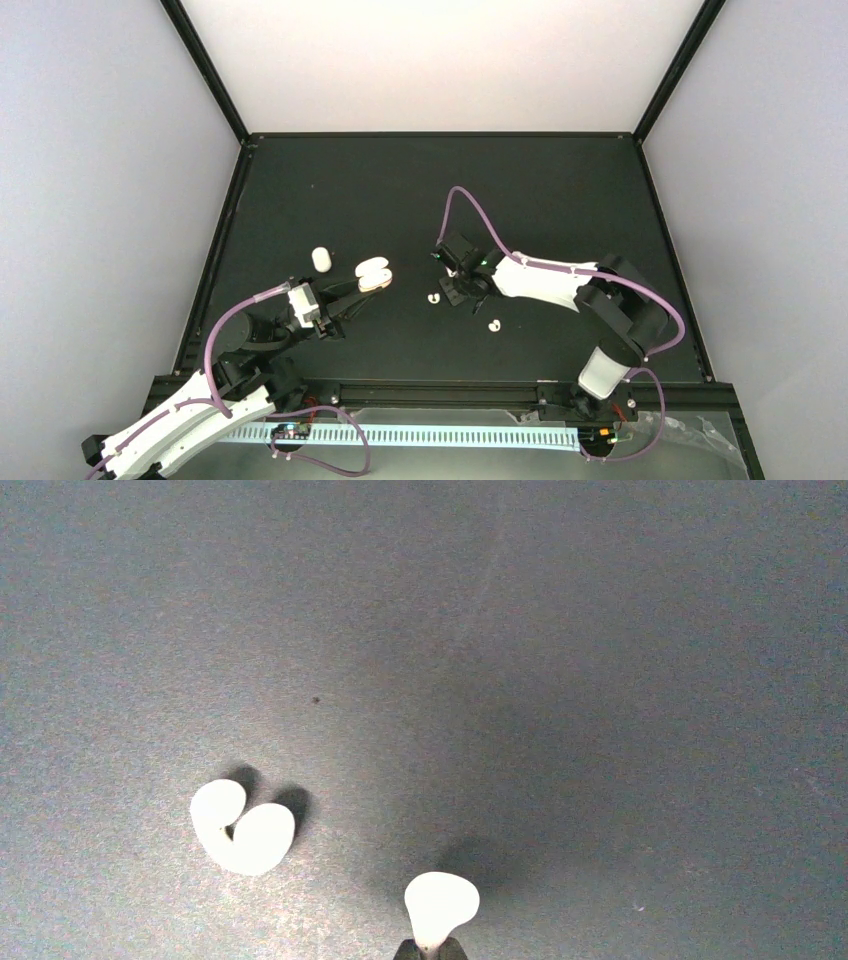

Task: Insert the wireless bluetooth earbuds into the charging case
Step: Pick up the earbud from the center of the board.

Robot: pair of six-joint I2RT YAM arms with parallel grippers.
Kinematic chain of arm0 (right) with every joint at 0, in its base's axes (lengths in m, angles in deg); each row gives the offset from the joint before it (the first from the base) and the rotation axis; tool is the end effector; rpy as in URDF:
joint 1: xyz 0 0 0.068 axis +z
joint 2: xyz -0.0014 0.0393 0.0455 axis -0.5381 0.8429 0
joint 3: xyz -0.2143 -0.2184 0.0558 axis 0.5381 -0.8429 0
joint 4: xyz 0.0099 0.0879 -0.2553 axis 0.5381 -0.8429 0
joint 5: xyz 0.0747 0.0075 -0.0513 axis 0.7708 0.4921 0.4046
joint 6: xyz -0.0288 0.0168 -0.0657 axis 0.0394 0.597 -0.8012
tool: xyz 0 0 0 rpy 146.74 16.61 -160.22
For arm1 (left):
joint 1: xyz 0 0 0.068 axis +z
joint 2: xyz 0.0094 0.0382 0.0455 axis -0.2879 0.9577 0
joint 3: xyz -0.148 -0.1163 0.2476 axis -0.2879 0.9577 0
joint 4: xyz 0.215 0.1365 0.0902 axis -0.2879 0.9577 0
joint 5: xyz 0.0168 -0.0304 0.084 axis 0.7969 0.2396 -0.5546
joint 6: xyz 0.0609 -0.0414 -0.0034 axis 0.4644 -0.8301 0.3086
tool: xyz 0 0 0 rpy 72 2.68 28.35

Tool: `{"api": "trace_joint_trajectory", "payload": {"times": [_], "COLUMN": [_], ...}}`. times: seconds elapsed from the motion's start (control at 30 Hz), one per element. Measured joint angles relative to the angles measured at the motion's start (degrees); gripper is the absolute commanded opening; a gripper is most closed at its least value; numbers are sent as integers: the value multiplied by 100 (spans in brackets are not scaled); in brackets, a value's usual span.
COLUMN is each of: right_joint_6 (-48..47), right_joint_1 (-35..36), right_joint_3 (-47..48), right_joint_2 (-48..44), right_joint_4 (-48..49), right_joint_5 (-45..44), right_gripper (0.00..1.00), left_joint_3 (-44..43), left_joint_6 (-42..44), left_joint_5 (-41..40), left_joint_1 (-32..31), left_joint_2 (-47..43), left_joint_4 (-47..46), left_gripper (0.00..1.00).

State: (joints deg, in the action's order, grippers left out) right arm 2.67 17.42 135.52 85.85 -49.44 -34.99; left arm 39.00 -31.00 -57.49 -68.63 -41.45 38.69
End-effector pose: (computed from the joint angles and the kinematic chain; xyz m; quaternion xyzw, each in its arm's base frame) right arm 0.2237 0.2560 0.1687 -0.2691 0.9388 0.0705 0.2030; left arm 0.0479 -0.0796 0.3299 0.3263 0.4742 -0.3937 0.7167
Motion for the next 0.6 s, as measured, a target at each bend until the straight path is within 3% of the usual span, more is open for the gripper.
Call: {"api": "trace_joint_trajectory", "payload": {"times": [0.27,0.6], "right_joint_6": [63,31], "right_joint_1": [-48,-50], "right_joint_3": [-4,122], "right_joint_2": [-9,195], "right_joint_4": [-140,-297], "right_joint_5": [35,68], "right_gripper": [3,22], "left_joint_3": [-2,-2], "left_joint_6": [0,0], "left_joint_5": [20,107], "left_joint_1": [0,0], "left_joint_2": [70,72], "left_joint_4": [2,2], "left_gripper": [2,2]}}
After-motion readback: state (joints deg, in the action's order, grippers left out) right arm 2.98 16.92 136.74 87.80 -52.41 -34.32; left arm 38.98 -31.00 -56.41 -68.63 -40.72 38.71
